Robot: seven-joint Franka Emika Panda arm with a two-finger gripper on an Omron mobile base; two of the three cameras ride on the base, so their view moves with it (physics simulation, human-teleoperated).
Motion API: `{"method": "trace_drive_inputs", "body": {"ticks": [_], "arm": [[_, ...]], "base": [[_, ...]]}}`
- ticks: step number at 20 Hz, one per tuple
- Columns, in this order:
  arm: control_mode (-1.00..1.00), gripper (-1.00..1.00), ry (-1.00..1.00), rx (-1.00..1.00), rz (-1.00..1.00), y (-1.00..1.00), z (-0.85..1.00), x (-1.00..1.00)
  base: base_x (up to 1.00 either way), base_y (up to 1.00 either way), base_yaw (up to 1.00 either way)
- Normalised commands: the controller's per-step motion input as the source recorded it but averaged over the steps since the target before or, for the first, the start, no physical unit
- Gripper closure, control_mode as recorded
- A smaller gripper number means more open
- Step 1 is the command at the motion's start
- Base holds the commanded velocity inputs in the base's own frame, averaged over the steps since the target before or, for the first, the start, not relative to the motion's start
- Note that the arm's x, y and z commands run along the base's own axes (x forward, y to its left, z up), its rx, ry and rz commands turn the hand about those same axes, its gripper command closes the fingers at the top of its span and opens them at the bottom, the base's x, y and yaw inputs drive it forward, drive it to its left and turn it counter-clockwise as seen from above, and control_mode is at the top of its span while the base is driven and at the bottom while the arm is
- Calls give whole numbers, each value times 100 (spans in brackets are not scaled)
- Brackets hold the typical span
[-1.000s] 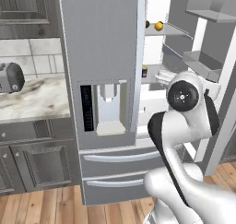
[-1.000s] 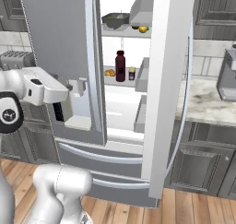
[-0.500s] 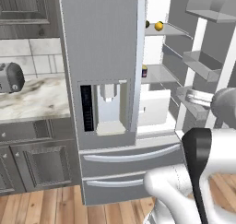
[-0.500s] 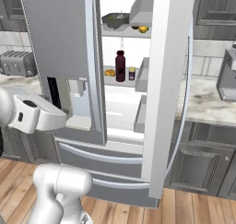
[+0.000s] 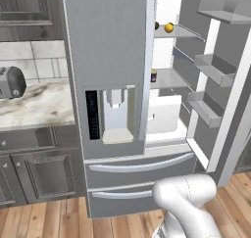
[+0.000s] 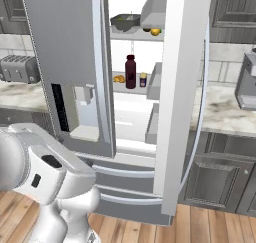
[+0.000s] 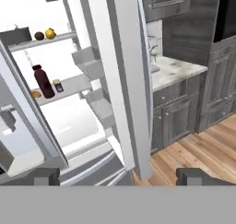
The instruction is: Place the tupperware on the top shelf of the fridge. Make space for the tupperware among the existing items by rearranging them on the shelves if needed. Close the fridge door when finished.
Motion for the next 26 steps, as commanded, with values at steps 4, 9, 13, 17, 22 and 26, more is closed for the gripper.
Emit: {"method": "trace_drive_inputs", "body": {"ticks": [4, 9, 13, 17, 22, 26], "arm": [[-100, -100, 0, 9, -2, -100, 4, -81], [-100, -100, 0, 6, 2, -100, -5, 16], [-100, -100, -2, 2, 17, -99, -11, 59], [-100, -100, -9, 0, 26, -79, -51, 65], [-100, -100, -12, -1, 11, -40, -93, 99], [-100, -100, 0, 0, 4, -37, -50, 100]], "base": [[0, 0, 0], [0, 0, 0], [0, 0, 0], [0, 0, 0], [0, 0, 0], [0, 0, 0]]}}
